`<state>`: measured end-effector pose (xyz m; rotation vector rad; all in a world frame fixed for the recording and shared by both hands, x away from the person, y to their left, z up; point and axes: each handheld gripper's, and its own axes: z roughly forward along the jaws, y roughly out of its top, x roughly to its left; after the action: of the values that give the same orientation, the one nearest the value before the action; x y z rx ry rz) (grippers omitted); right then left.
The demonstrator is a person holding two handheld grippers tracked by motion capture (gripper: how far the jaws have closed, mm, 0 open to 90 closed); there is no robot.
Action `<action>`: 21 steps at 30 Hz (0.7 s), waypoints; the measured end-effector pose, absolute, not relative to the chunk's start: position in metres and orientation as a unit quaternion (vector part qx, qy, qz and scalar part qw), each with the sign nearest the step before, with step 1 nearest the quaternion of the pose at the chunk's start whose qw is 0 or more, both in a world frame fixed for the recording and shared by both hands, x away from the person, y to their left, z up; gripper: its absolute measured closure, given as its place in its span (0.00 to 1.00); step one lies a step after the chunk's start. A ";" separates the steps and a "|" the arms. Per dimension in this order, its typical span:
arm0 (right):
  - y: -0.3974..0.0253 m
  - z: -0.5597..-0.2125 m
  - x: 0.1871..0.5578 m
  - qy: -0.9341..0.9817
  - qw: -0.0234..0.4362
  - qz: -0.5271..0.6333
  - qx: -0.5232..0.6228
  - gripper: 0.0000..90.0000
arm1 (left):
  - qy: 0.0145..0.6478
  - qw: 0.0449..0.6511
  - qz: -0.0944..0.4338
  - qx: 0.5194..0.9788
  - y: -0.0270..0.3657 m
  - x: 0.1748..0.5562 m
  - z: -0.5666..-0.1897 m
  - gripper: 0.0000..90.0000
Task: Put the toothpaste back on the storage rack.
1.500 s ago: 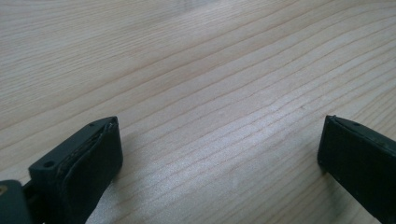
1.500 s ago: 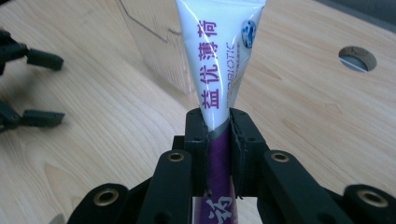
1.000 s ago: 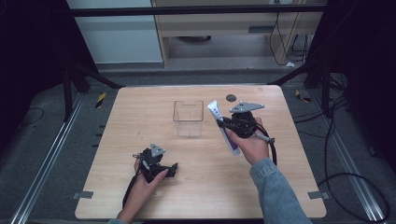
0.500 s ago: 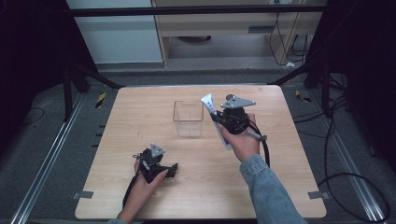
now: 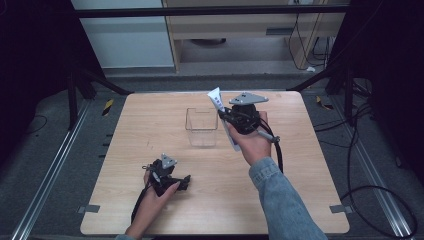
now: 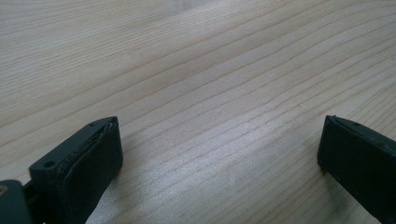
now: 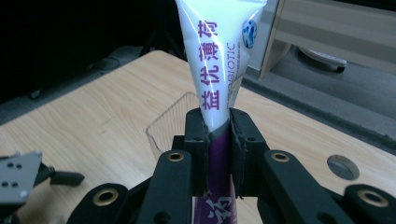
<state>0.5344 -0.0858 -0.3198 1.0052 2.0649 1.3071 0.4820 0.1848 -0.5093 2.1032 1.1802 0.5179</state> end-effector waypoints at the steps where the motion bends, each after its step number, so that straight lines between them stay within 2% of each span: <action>1: -0.082 -0.316 0.538 0.758 0.251 0.479 0.366 0.87 | 0.451 0.331 0.198 0.805 0.185 0.482 -0.509 0.00; 21: -0.053 -0.302 0.576 0.740 0.267 0.498 0.364 0.87 | 0.450 0.331 0.197 0.805 0.185 0.482 -0.509 0.00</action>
<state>0.5761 -0.0526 -0.3019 0.9825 1.9982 1.3429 0.4817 0.1850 -0.5093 2.1045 1.1771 0.5159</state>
